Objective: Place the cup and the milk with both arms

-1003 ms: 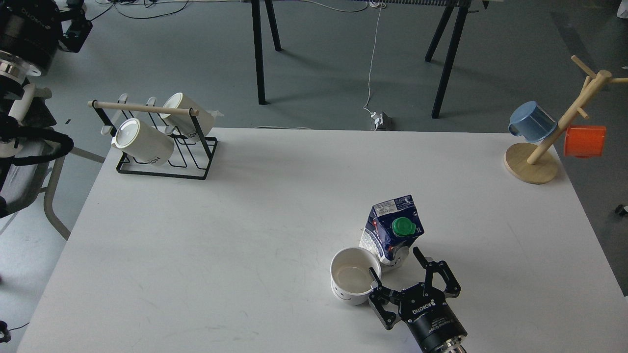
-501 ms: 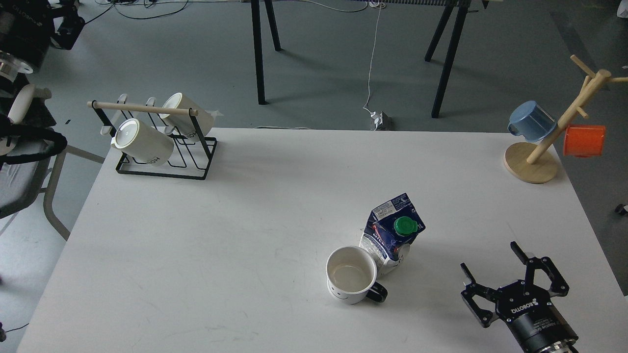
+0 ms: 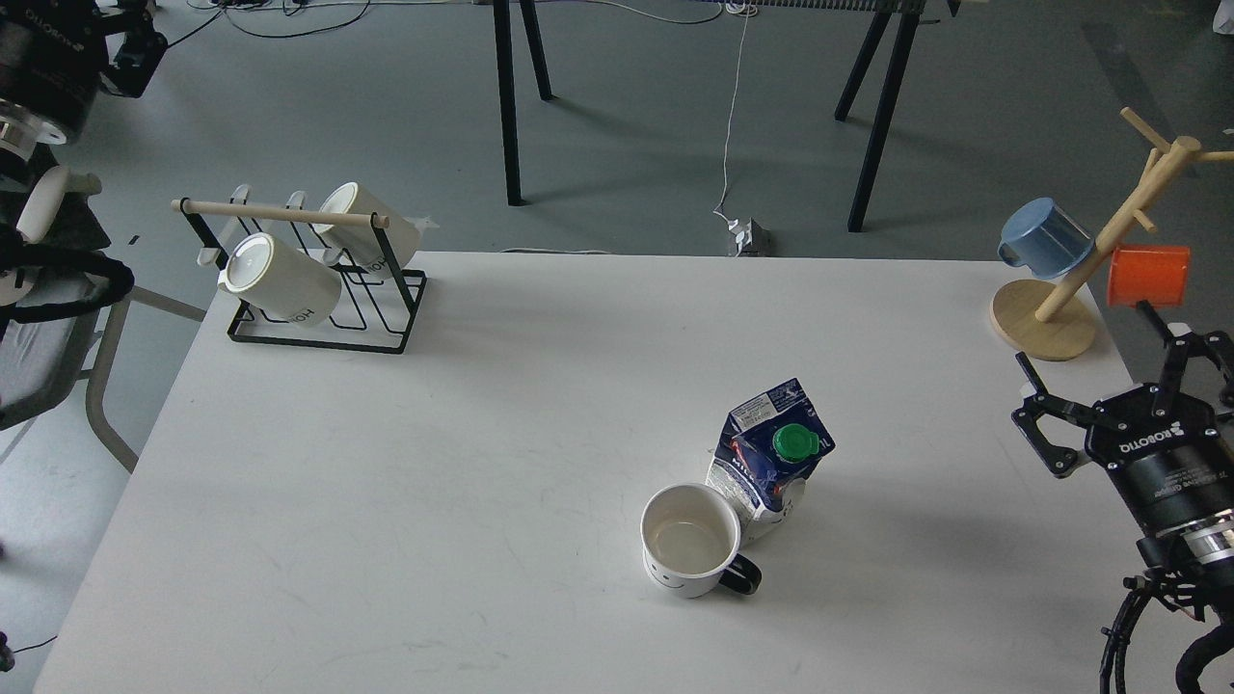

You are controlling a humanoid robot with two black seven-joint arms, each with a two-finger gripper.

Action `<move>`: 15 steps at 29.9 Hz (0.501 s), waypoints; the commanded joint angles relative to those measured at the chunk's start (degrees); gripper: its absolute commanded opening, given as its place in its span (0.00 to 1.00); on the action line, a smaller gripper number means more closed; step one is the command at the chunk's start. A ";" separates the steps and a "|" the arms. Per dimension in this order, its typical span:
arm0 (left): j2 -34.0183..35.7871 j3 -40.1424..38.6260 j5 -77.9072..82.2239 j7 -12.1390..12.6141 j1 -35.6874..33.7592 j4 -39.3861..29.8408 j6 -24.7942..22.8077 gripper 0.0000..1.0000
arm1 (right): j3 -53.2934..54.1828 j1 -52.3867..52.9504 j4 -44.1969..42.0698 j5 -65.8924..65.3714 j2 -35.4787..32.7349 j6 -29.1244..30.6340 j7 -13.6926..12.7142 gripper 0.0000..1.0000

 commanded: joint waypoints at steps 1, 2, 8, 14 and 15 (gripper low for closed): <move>-0.38 -0.09 -0.49 0.27 0.08 0.09 0.10 0.99 | -0.60 11.52 -6.78 -0.18 0.16 0.00 0.08 0.99; -0.46 0.00 -0.92 0.27 0.08 0.26 0.01 0.99 | -0.52 15.11 -9.76 -0.18 0.25 0.00 0.08 0.99; -5.29 0.00 -4.09 1.84 -0.62 5.43 -0.34 0.99 | -5.96 33.14 -29.09 -2.55 4.46 0.00 -0.01 1.00; -10.66 -0.09 -7.43 5.98 -0.27 9.49 -0.87 0.99 | -11.06 42.21 -39.66 -2.73 8.07 0.00 -0.53 1.00; -11.18 -0.09 -7.78 5.98 -0.18 9.58 -1.13 0.99 | -10.98 43.00 -40.98 -2.73 8.60 0.00 -0.80 1.00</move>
